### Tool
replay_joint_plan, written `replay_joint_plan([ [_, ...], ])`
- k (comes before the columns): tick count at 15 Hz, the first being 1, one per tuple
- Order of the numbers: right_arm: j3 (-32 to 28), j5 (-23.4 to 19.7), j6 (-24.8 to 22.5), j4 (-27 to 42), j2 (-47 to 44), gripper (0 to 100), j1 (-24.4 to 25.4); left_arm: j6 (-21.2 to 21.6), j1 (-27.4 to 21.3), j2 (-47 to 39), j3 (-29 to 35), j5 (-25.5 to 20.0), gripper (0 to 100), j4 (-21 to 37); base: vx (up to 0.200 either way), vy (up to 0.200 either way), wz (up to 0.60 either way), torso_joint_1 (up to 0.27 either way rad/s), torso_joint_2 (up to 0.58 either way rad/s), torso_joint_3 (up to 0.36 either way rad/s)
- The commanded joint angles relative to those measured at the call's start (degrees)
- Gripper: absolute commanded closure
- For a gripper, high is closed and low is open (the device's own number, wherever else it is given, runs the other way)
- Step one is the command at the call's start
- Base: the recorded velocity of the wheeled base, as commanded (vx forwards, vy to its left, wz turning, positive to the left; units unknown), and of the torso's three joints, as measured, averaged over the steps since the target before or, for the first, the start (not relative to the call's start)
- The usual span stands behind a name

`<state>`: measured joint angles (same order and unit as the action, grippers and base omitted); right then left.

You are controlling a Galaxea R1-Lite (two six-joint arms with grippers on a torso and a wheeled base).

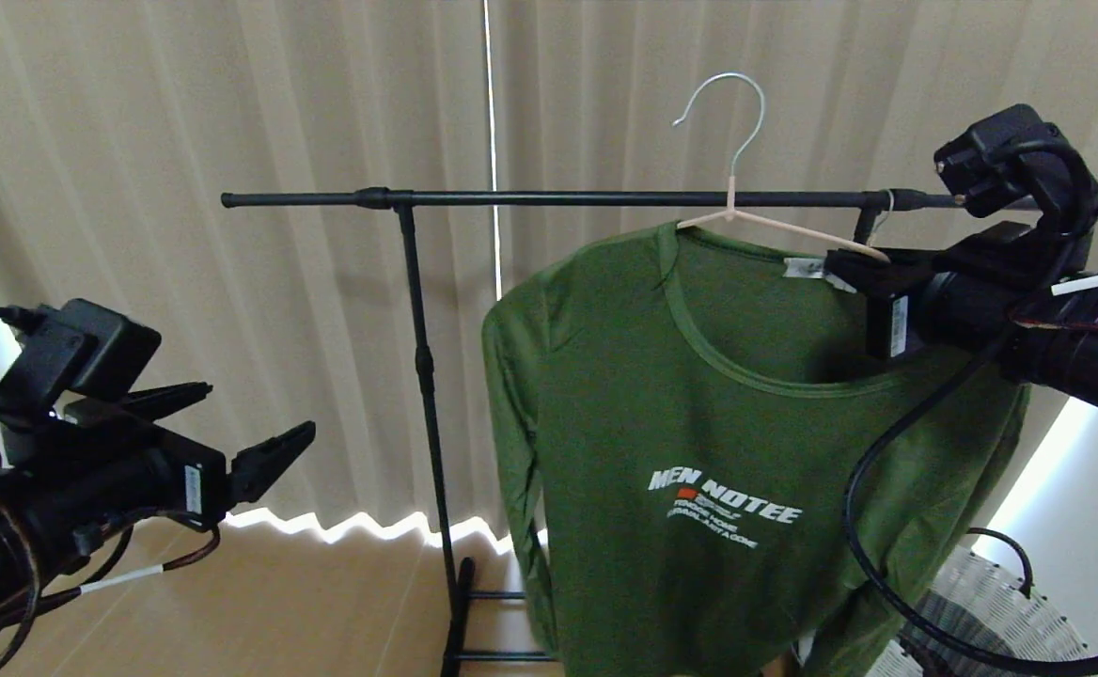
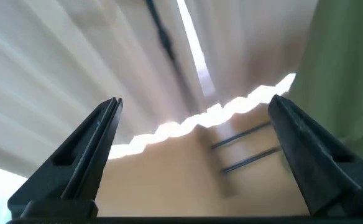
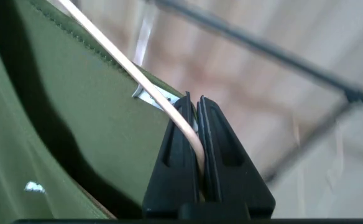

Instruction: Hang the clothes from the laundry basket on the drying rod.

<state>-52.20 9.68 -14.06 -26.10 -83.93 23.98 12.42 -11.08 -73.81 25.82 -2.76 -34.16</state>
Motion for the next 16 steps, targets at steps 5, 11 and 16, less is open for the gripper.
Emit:
replay_joint_plan([
  [5,1.0,3.9,-0.3,6.1,-0.3,100,-5.5,-4.2,-0.2,7.6,-4.6,-0.9,0,-0.1,0.000,0.000,0.00,0.000,0.00,0.000],
  [11,1.7,6.8,-0.2,9.0,2.9,100,-7.7,-3.9,-0.5,13.7,-6.6,-4.6,0,0.0,0.000,0.000,0.00,0.000,0.00,0.000],
  [16,3.7,6.3,0.2,8.3,3.1,100,-8.1,-3.2,-0.7,14.2,-6.8,-4.6,0,0.1,0.000,0.000,0.00,0.000,0.00,0.000],
])
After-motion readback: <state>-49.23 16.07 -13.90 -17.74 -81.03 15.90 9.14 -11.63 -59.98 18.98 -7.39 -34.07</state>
